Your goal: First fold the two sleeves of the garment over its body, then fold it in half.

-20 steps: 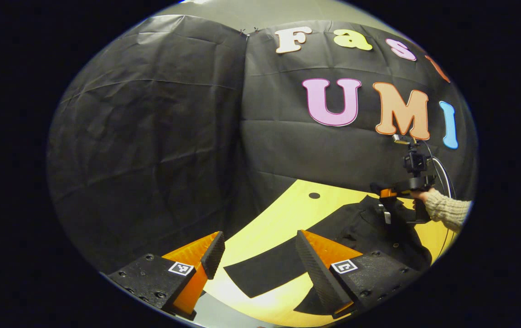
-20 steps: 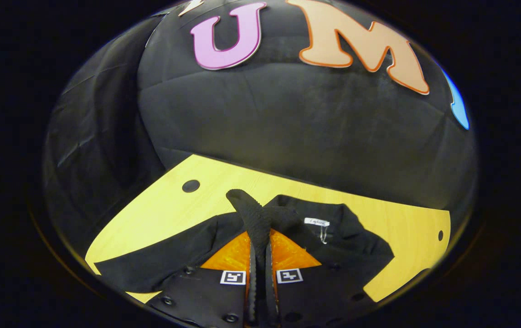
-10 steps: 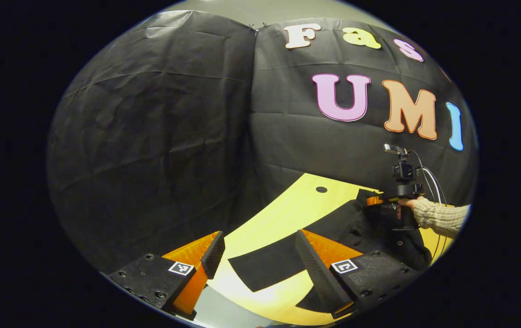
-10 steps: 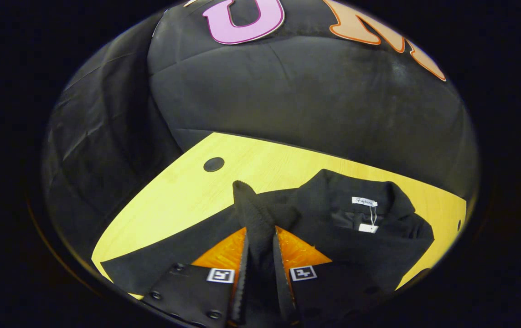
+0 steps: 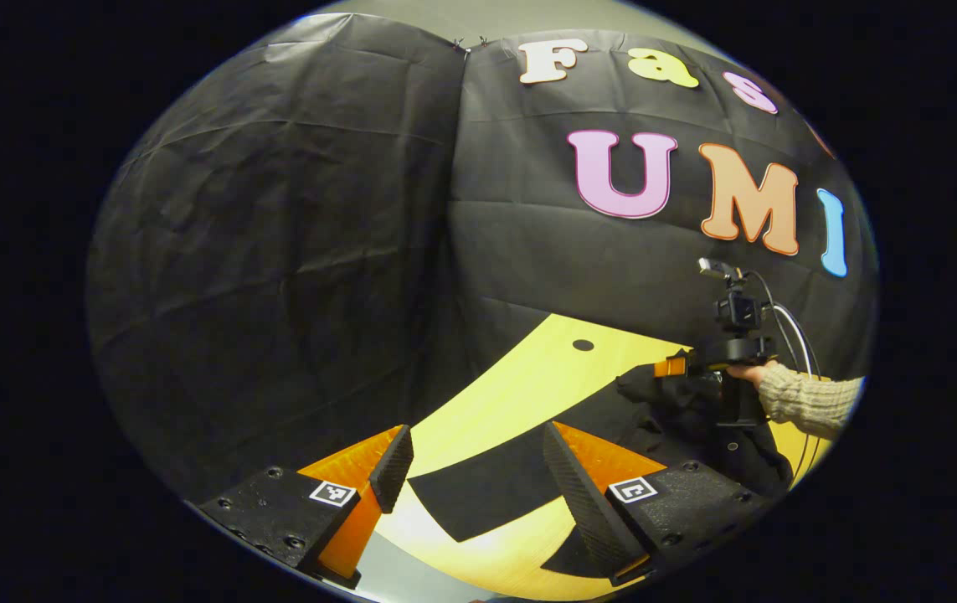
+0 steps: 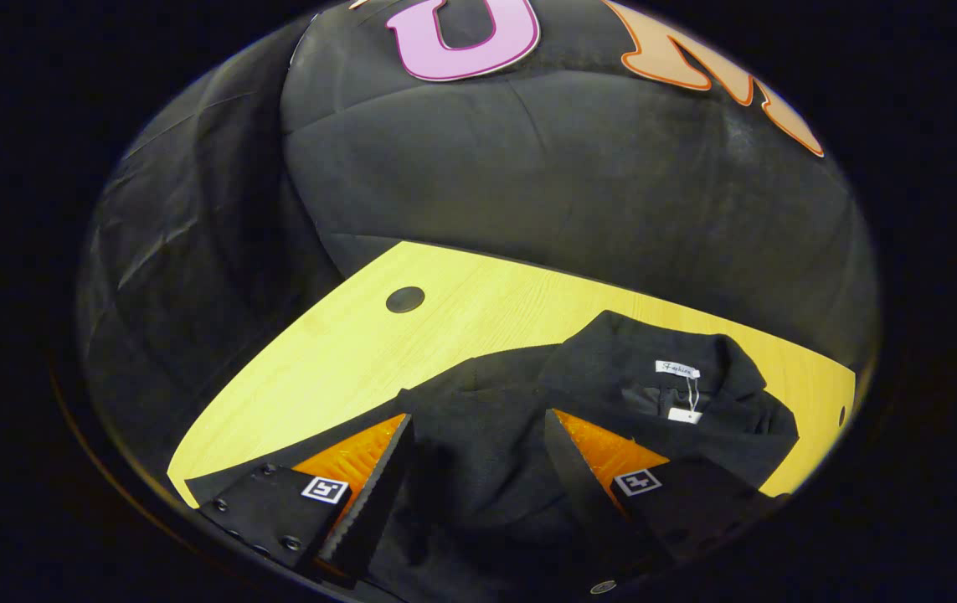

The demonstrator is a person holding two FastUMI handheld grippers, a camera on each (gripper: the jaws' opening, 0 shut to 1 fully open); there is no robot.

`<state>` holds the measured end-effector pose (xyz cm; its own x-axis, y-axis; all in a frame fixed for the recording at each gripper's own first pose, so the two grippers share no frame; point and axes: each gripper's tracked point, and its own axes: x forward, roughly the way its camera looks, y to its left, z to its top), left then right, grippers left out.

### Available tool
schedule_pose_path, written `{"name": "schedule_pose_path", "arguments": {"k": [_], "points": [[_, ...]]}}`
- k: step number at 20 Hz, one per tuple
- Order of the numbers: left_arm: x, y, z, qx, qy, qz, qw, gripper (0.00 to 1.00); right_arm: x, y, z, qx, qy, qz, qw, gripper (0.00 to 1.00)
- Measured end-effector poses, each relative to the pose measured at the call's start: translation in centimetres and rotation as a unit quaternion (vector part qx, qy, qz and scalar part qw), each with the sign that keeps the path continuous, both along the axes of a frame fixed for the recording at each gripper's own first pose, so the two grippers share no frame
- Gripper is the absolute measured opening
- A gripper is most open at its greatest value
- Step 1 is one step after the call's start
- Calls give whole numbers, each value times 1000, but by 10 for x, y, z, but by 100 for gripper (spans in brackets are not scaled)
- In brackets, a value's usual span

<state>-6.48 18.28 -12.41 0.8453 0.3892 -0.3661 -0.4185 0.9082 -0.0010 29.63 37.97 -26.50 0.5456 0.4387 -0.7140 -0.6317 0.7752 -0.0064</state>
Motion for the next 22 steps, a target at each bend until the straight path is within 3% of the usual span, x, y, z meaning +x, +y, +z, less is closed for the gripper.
{"name": "schedule_pose_path", "arguments": {"k": [1,4,6,7,10,16,17,22], "points": [[2,0,-6,-2,4,-2,1000,94,-1,-6,8,8,-5,-3,1000,99],[7,4,-32,-10,22,-2,1000,97,-7,-24,37,43,-22,-21,999,96],[10,5,-55,-19,45,0,999,93,-11,-43,60,66,-33,-36,997,96],[12,4,-66,-24,61,1,998,98,-14,-52,71,80,-36,-45,995,96],[10,10,-94,-28,86,3,996,95,-20,-91,103,113,-58,-74,989,96],[13,17,-151,-57,149,6,987,95,-55,-185,152,111,-126,-103,980,99],[15,19,-158,-58,156,7,986,95,-60,-203,158,109,-139,-112,978,95],[10,24,-186,-44,194,1,980,94,-100,-306,172,69,-178,-195,962,98]]}}
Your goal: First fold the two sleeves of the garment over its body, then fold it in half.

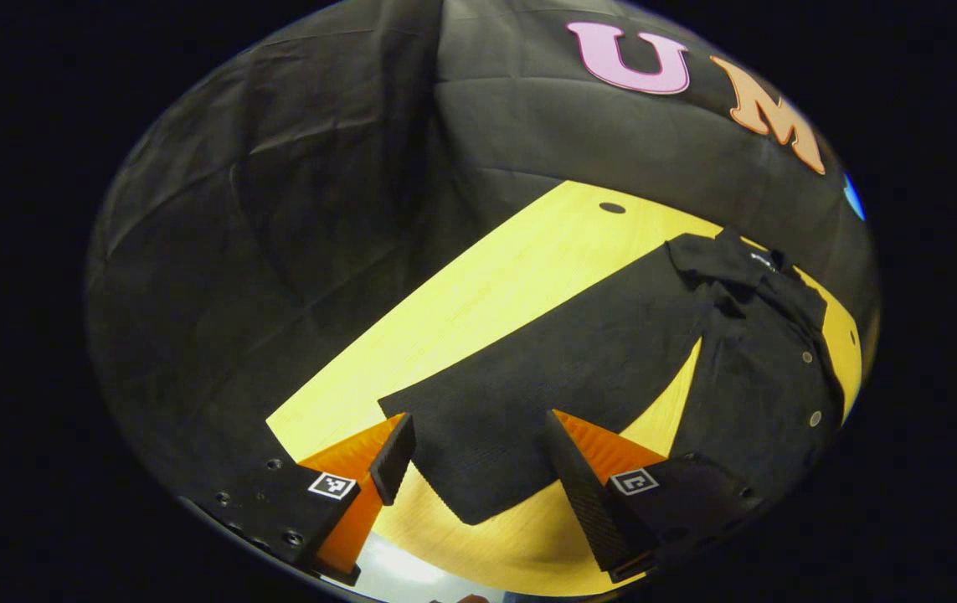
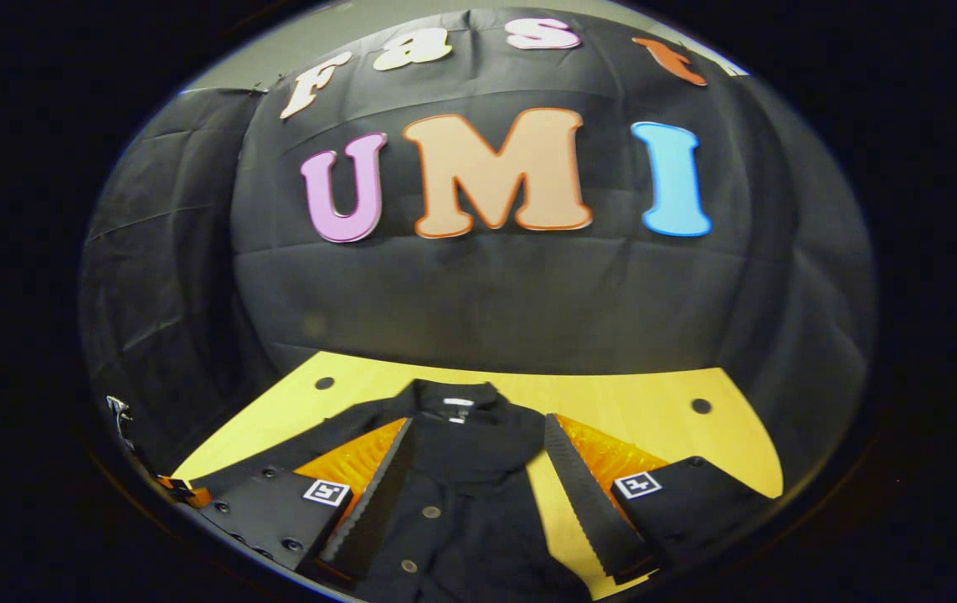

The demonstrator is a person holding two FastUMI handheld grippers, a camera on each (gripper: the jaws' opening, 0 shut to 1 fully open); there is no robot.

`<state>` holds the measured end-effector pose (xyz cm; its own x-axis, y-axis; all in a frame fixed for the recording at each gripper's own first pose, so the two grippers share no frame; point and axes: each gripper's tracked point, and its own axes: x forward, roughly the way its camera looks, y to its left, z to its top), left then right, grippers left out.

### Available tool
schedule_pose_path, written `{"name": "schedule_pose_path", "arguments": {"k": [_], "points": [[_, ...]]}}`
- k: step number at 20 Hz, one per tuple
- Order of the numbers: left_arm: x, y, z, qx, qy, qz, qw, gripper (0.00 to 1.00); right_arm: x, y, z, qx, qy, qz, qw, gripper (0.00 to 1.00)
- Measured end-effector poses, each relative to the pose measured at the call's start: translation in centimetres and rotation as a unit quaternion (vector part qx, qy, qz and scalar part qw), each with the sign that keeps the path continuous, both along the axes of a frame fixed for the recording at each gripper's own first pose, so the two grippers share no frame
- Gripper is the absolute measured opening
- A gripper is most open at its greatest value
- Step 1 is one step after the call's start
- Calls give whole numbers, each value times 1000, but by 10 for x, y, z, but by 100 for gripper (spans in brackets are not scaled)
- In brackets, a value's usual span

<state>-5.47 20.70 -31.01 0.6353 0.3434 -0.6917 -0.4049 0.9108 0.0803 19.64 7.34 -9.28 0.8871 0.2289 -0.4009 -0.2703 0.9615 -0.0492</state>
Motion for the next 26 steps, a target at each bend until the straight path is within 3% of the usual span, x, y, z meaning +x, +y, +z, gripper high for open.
{"name": "schedule_pose_path", "arguments": {"k": [5,11,16,22,24,26], "points": [[-3,-4,-14,-7,21,-5,1000,94,-39,-83,33,-22,-59,-87,994,98],[-4,-1,-19,-13,12,-3,1000,95,-76,-139,21,-35,-38,-141,989,94],[-10,5,-18,-31,-10,14,999,94,-92,-141,7,-28,-20,-143,989,95],[-6,0,-20,-42,4,-5,999,91,-90,-136,8,-9,-25,-140,990,98],[5,-9,-26,-49,11,-8,999,84,-93,-143,10,-9,-23,-144,989,97],[17,-21,-30,-49,10,0,999,57,-91,-150,16,-6,-29,-151,988,97]]}}
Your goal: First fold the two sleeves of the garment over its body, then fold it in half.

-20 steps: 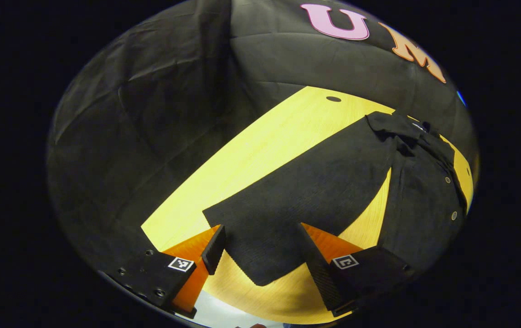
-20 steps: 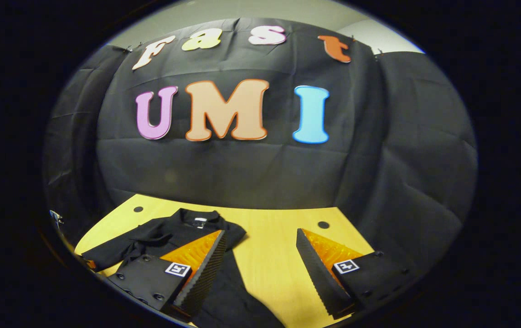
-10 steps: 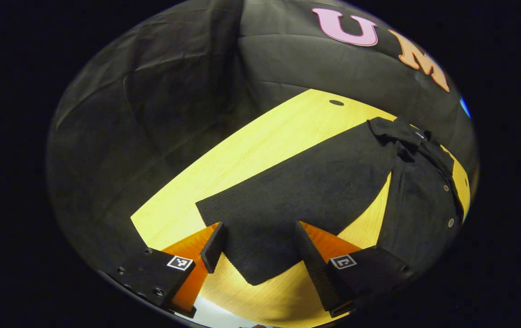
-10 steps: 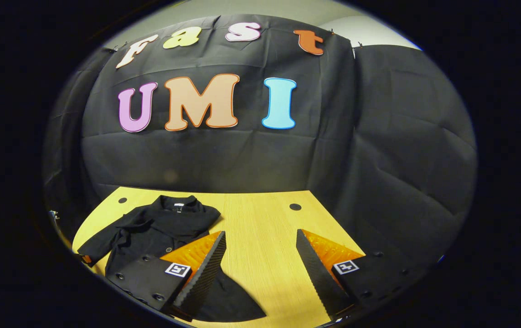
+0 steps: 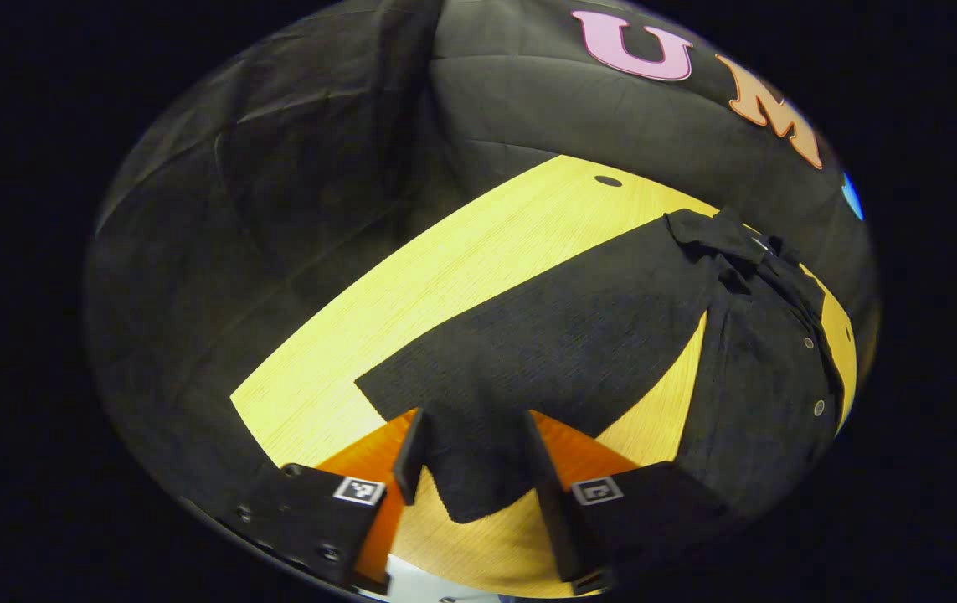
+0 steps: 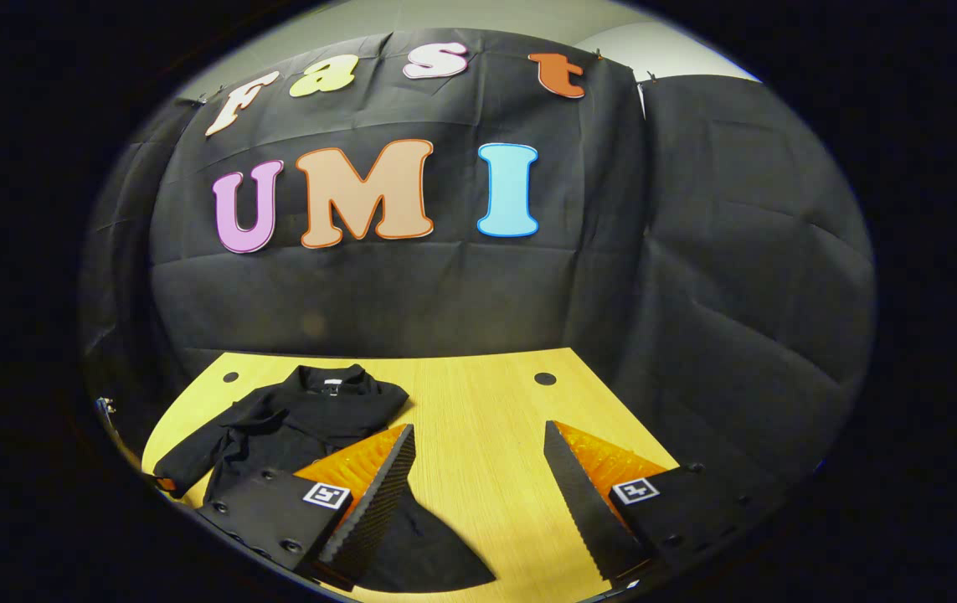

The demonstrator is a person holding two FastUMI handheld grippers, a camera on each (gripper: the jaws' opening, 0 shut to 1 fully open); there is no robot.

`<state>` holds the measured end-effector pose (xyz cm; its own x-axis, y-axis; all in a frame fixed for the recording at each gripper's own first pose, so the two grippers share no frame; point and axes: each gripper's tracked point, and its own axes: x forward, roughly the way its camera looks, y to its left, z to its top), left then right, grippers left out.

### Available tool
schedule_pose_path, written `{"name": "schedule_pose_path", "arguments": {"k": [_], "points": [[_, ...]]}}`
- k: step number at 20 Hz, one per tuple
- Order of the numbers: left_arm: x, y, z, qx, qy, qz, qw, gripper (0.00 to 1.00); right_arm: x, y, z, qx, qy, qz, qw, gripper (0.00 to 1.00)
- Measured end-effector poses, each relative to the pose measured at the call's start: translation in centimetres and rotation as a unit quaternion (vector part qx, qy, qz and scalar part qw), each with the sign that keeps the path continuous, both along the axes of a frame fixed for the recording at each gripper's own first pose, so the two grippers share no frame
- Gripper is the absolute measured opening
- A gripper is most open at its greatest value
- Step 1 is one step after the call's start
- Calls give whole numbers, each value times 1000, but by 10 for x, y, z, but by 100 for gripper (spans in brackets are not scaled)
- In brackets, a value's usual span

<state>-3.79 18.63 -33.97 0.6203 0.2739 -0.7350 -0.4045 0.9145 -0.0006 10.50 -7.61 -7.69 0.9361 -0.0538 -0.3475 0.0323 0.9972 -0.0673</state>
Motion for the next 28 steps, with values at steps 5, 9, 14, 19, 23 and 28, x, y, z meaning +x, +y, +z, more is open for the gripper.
{"name": "schedule_pose_path", "arguments": {"k": [5,9,14,19,23,28], "points": [[5,-4,1,9,13,-8,1000,4,-5,-22,6,16,-8,-25,1000,97],[3,-4,6,0,6,-10,1000,0,-12,-35,-5,7,3,-36,999,94],[8,-9,21,-37,-12,-4,999,0,-14,-42,-11,11,13,-39,999,97],[53,-12,80,-31,-75,-20,996,0,-13,-50,-20,23,16,-45,999,97],[102,-37,139,-24,-138,-52,989,0,-11,-53,-29,42,18,-52,998,98],[162,-95,206,-31,-219,-104,970,0,-14,-68,-37,61,21,-66,996,94]]}}
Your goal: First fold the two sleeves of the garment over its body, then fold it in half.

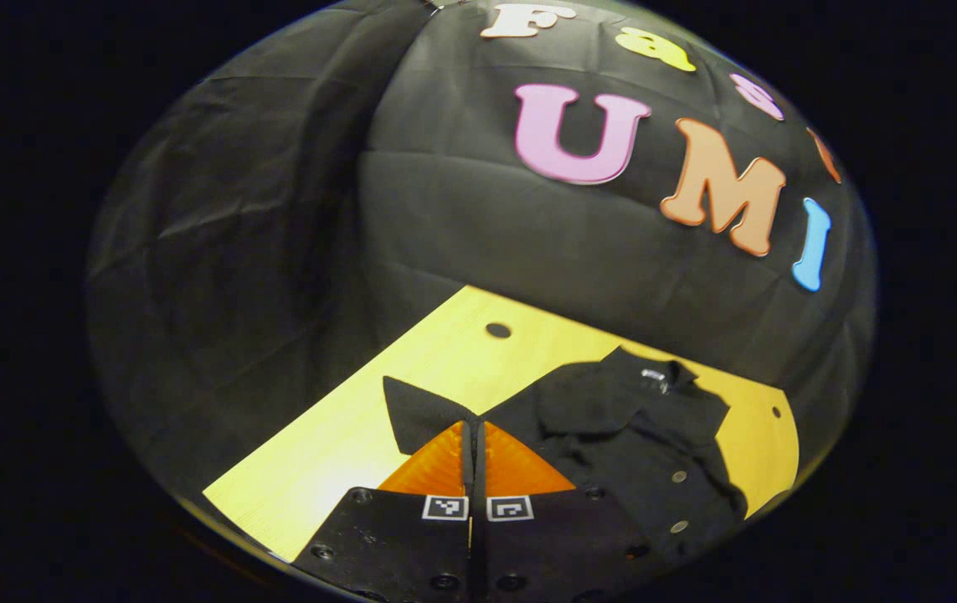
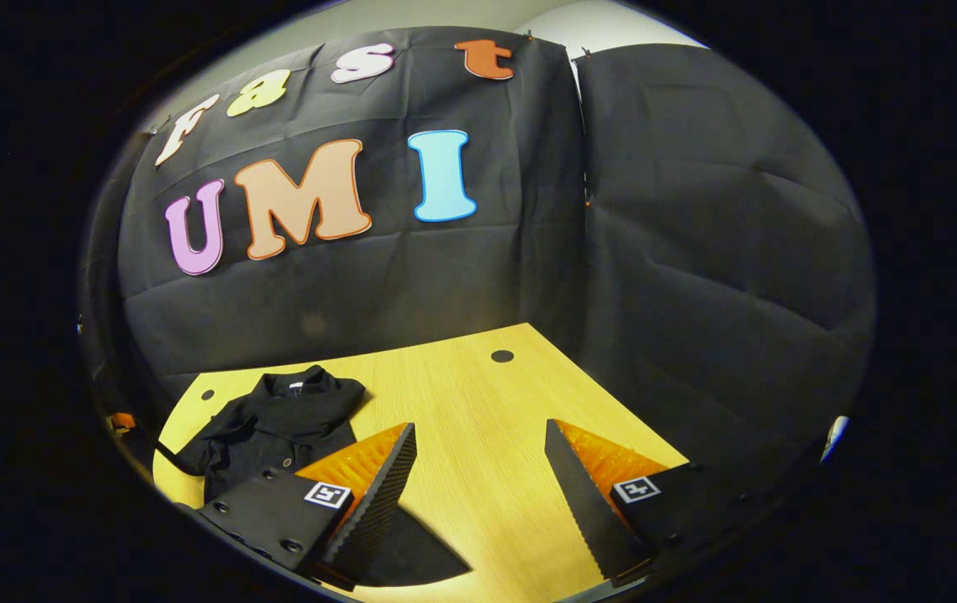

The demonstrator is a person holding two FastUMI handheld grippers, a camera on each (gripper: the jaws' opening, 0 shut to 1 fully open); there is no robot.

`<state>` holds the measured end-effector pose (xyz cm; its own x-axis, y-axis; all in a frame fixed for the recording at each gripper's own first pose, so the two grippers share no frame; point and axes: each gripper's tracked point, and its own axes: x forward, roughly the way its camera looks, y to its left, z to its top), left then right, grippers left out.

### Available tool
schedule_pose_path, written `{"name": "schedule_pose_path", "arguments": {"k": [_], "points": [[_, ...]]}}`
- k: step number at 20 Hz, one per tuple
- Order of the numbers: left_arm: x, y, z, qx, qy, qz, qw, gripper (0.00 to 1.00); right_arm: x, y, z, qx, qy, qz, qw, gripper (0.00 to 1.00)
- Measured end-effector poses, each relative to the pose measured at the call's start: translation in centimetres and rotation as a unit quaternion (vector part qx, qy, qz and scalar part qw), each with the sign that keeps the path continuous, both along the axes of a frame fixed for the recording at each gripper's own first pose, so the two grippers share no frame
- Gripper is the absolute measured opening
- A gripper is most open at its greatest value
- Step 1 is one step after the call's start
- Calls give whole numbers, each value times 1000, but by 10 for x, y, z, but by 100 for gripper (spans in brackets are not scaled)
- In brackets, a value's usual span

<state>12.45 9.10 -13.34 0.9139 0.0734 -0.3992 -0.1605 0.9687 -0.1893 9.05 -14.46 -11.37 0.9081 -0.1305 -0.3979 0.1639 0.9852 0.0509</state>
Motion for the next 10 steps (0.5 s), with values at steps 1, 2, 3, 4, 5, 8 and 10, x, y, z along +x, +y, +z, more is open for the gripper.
{"name": "schedule_pose_path", "arguments": {"k": [1,2,3,4,5,8,10], "points": [[6,-13,10,-2,-10,-9,1000,0,-2,-4,-1,3,-1,-6,1000,94],[16,-27,19,-4,-20,-18,1000,0,-2,-7,-2,6,-3,-10,1000,98],[28,-41,27,-7,-31,-28,999,0,-3,-9,-4,10,-3,-14,1000,98],[38,-57,35,-10,-40,-40,998,0,-3,-9,-6,13,-2,-17,1000,98],[48,-74,41,-13,-48,-54,997,0,-4,-10,-8,18,1,-18,1000,98],[77,-124,61,-11,-74,-93,993,0,-5,-10,-15,31,12,-18,999,94],[93,-158,65,-2,-79,-121,989,0,-3,-11,-19,32,16,-18,999,98]]}}
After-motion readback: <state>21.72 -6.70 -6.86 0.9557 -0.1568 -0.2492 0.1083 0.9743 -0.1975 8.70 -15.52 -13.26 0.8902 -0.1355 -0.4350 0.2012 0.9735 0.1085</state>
